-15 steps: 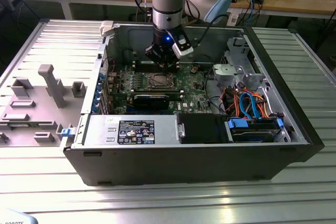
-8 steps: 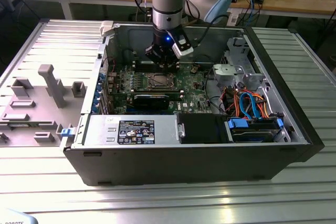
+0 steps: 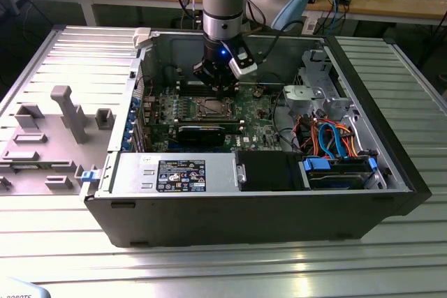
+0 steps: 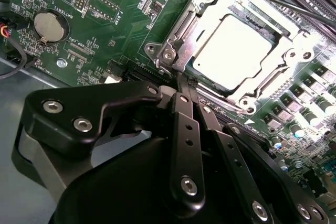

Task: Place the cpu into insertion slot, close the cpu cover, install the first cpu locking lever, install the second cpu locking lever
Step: 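Install the first cpu locking lever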

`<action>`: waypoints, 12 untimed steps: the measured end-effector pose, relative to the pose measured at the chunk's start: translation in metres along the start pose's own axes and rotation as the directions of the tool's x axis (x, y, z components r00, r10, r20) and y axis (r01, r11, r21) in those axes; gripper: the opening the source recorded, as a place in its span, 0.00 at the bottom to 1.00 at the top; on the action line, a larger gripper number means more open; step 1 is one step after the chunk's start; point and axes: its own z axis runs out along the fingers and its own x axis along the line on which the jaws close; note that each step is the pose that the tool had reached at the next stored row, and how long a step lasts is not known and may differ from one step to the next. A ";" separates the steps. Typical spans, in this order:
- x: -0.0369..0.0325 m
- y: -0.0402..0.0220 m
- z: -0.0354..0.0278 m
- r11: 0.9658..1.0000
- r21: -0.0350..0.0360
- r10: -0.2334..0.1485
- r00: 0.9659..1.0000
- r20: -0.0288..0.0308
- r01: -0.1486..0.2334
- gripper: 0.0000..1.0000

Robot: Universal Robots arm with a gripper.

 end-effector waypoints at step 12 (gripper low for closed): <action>0.0000 0.0001 0.0015 1.000 -0.019 0.001 1.000 0.001 -0.001 0.11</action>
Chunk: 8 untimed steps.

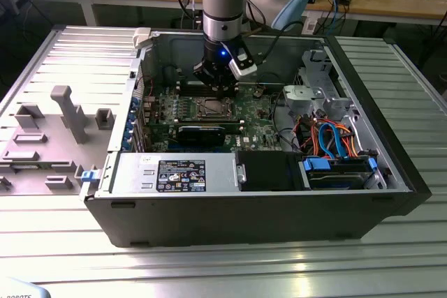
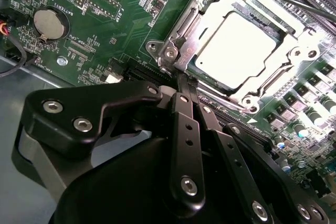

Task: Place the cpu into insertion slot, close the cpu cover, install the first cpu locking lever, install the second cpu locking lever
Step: 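Install the first cpu locking lever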

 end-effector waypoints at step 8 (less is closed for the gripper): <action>-0.0003 0.0003 -0.0076 1.000 0.000 0.000 1.000 0.000 0.000 0.11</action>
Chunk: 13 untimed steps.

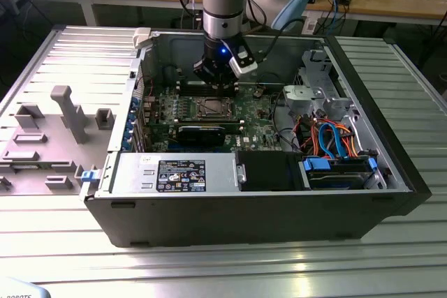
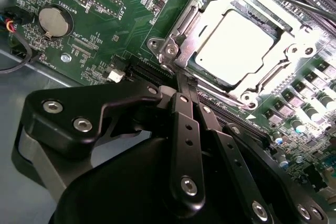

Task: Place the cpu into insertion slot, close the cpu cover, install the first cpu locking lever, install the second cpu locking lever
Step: 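Install the first cpu locking lever, then install the second cpu locking lever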

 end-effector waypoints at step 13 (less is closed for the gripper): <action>0.0002 -0.0038 -0.0006 1.000 0.011 0.000 1.000 -0.001 0.000 0.11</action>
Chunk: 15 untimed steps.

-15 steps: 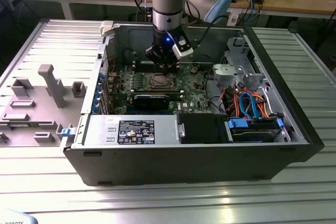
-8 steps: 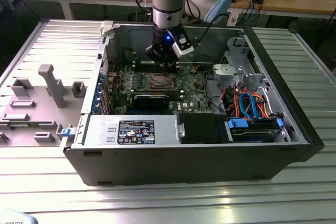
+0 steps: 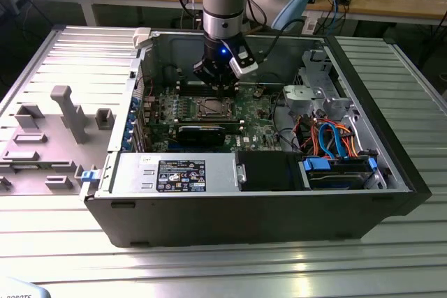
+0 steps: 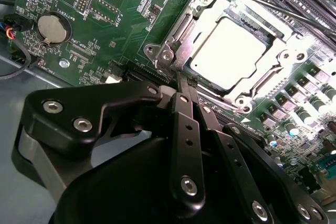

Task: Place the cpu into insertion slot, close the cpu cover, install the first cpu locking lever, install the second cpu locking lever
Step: 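Install the second cpu locking lever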

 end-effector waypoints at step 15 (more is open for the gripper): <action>0.0002 -0.0035 -0.0002 1.000 0.004 0.000 1.000 0.000 0.000 0.11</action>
